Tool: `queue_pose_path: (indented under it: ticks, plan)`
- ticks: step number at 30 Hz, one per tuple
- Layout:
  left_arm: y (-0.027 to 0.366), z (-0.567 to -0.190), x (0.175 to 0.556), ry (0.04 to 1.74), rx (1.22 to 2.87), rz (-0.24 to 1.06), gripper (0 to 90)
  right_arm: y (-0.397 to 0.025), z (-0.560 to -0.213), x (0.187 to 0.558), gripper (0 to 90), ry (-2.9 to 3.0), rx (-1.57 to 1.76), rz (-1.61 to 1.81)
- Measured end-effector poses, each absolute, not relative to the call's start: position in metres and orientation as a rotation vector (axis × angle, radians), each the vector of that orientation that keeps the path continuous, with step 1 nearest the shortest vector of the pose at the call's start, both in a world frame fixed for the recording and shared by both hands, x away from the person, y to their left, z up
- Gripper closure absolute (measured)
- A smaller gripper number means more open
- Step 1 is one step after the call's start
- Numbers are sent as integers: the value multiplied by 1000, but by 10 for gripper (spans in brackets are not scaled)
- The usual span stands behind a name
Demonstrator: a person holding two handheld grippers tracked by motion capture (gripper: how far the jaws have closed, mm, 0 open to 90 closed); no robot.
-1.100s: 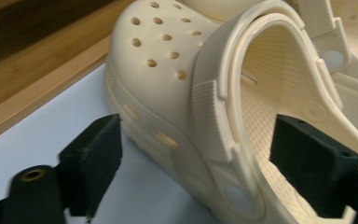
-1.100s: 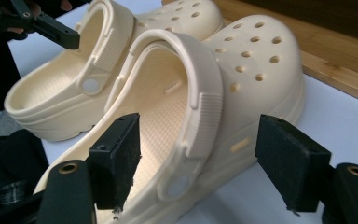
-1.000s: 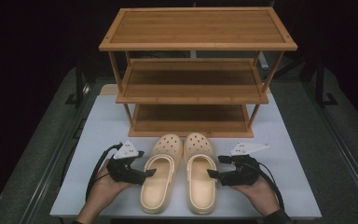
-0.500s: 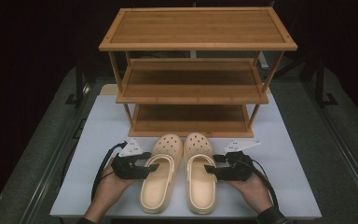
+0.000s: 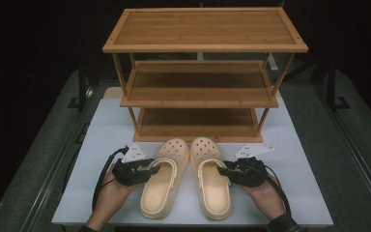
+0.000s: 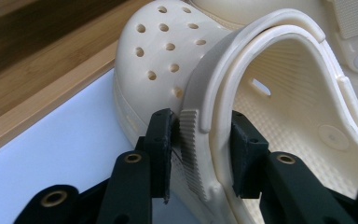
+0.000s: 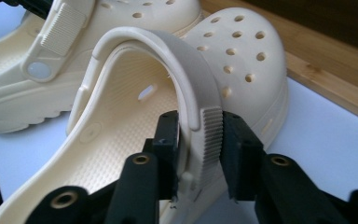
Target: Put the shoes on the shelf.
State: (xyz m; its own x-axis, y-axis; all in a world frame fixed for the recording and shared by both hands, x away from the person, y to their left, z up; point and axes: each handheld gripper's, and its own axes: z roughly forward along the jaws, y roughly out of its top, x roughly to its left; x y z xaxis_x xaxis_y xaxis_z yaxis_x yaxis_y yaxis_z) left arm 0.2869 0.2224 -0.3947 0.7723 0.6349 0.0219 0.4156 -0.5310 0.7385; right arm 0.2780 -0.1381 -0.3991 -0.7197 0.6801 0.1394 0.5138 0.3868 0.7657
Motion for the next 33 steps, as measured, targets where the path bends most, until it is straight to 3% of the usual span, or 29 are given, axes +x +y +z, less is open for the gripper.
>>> queue_pose_path:
  ticks: [7, 21, 33]
  plan:
    - [224, -391, 285, 805, 2206, 467, 746, -148, -394, 279, 758, 2397, 1080, 1215]
    - [225, -371, 290, 839, 2166, 582, 763, -163, -372, 284, 774, 2320, 1059, 1228]
    - [212, -368, 323, 889, 2115, 629, 761, -172, -362, 327, 772, 2262, 1073, 1220]
